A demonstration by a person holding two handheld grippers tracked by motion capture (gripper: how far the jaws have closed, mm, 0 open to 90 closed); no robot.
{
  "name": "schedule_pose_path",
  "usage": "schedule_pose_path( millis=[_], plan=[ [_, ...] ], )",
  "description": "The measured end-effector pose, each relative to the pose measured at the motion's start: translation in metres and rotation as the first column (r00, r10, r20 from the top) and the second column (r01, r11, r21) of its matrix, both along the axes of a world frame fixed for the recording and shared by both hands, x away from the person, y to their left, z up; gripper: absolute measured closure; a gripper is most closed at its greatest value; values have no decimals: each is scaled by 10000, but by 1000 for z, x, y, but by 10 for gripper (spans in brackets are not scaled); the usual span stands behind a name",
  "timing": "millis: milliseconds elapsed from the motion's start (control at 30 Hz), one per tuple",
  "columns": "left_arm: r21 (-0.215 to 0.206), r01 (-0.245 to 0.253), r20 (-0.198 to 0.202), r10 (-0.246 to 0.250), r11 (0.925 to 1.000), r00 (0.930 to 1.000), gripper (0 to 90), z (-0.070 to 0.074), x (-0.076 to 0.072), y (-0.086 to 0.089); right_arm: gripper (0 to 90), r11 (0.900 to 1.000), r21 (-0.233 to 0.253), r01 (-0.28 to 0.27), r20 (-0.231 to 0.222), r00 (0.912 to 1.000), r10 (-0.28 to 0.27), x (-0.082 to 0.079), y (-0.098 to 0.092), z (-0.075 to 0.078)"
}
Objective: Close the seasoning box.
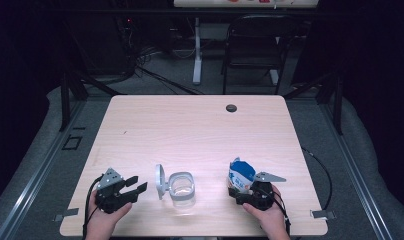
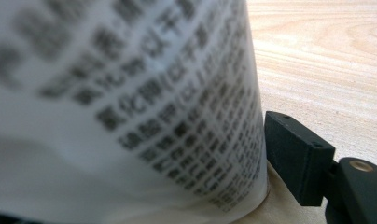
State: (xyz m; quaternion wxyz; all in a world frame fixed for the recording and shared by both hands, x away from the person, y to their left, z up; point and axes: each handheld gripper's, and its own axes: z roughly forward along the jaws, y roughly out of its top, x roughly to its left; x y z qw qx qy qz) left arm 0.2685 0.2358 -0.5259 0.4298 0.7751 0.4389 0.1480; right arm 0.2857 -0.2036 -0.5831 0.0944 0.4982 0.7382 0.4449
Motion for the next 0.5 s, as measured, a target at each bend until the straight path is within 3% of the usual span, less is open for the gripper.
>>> schedule_pose_path(
  millis=[233, 300, 500],
  plan=[
    [0, -40, 41, 40, 10000, 10000, 534, 0, 0, 0, 310, 9991, 435, 5, 53, 10000, -7, 0, 0, -4],
    [15, 5, 0, -5, 10000, 10000, 534, 0, 0, 0, 311, 9997, 224, 41, -14, 10000, -40, 1, 0, -5],
    [-5, -8, 6, 8, 10000, 10000, 534, 0, 0, 0, 317, 9995, 308, 10, 0, 10000, -10, 1, 1, -7]
  ],
)
